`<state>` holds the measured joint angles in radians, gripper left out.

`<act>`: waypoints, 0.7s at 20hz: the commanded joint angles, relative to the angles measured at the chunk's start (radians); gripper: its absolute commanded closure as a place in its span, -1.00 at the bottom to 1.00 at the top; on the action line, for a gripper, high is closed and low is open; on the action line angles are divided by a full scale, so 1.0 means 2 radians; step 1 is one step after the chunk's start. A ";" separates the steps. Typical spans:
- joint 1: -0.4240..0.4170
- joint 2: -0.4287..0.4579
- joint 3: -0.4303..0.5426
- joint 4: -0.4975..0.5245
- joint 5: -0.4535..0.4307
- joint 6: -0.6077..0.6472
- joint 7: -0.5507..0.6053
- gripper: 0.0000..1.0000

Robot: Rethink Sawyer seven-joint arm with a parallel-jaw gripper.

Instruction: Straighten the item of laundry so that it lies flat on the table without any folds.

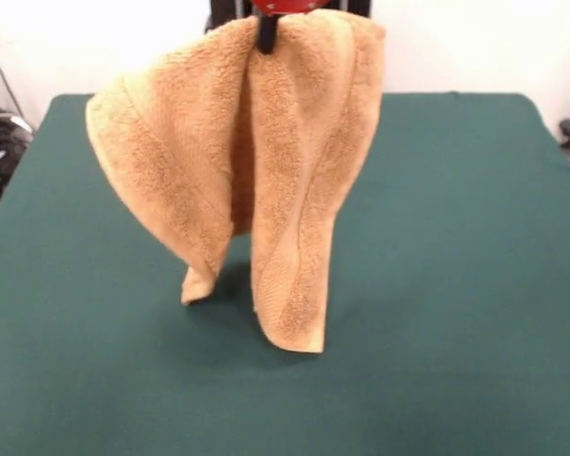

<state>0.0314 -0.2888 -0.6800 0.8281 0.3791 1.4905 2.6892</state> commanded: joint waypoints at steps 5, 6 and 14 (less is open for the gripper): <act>0.018 0.011 0.026 0.048 -0.002 -0.009 0.124 -1.00; 0.018 0.012 0.024 0.047 -0.005 -0.012 0.122 -1.00; 0.020 0.019 0.015 0.037 0.000 -0.008 0.149 -1.00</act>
<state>0.0385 -0.2865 -0.6955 0.8295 0.3723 1.4905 2.6898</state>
